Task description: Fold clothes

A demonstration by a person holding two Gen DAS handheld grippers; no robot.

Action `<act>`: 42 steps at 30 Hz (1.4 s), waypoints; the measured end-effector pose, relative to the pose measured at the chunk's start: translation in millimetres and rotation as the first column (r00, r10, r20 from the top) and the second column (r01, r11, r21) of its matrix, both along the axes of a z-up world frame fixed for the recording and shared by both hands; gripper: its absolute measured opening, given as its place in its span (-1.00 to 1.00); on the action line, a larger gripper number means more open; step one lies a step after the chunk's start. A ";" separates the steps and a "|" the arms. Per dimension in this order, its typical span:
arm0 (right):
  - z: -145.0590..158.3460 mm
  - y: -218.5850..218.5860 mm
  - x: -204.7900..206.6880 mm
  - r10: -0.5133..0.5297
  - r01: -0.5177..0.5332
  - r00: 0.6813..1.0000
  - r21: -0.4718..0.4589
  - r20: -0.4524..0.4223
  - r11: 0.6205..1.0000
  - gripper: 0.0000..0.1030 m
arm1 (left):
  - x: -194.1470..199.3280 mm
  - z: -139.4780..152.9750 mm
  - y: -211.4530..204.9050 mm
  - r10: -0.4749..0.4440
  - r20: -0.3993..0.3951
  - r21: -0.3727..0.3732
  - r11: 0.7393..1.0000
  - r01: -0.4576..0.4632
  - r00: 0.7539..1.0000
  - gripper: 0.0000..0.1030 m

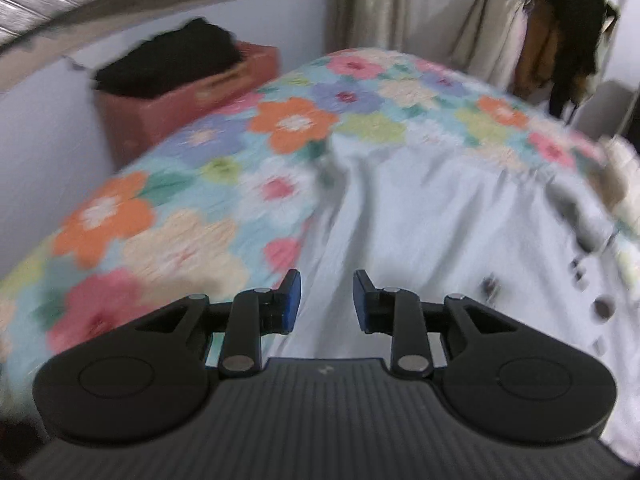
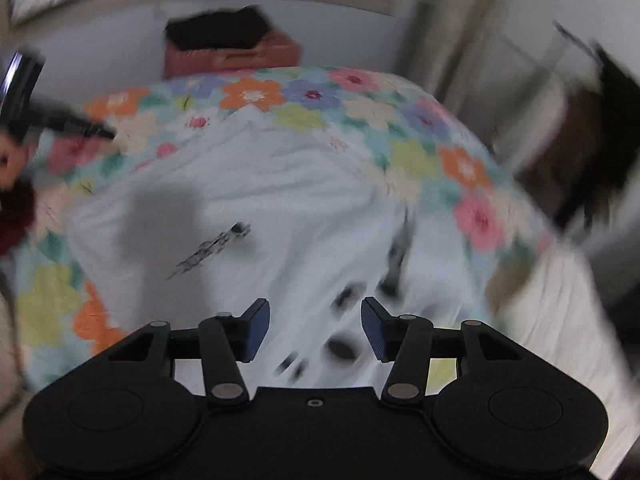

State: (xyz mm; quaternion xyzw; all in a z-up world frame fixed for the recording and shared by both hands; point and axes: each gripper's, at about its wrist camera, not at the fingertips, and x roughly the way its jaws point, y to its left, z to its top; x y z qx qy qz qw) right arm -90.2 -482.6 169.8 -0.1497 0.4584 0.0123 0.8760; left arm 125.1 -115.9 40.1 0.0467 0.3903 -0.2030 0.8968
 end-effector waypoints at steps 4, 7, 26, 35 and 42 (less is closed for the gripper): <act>-5.5 -16.4 80.2 -0.045 0.042 0.998 0.054 0.048 0.998 0.10 | 50.5 -8.2 -20.7 -0.023 0.006 0.006 1.000 0.023 1.000 -0.46; -49.8 -36.8 122.0 -0.095 0.080 0.991 0.148 0.096 0.986 0.10 | 88.3 -14.3 -36.2 -0.041 0.011 0.011 0.999 0.040 0.999 -0.46; -174.1 -246.1 181.7 -0.459 0.425 0.886 0.282 0.065 0.860 0.25 | 246.8 -118.9 -160.9 -0.181 0.102 0.167 0.972 0.163 0.978 -1.00; -215.5 -308.4 169.3 -0.552 0.505 0.834 0.422 -0.013 0.753 0.26 | 228.4 -76.7 -169.0 -0.118 0.293 0.142 0.987 0.079 0.949 -1.00; -229.8 -311.3 159.6 -0.542 0.522 0.836 0.422 -0.081 0.742 0.40 | 211.8 -85.6 -195.5 -0.171 0.193 0.093 0.983 0.155 0.966 -0.97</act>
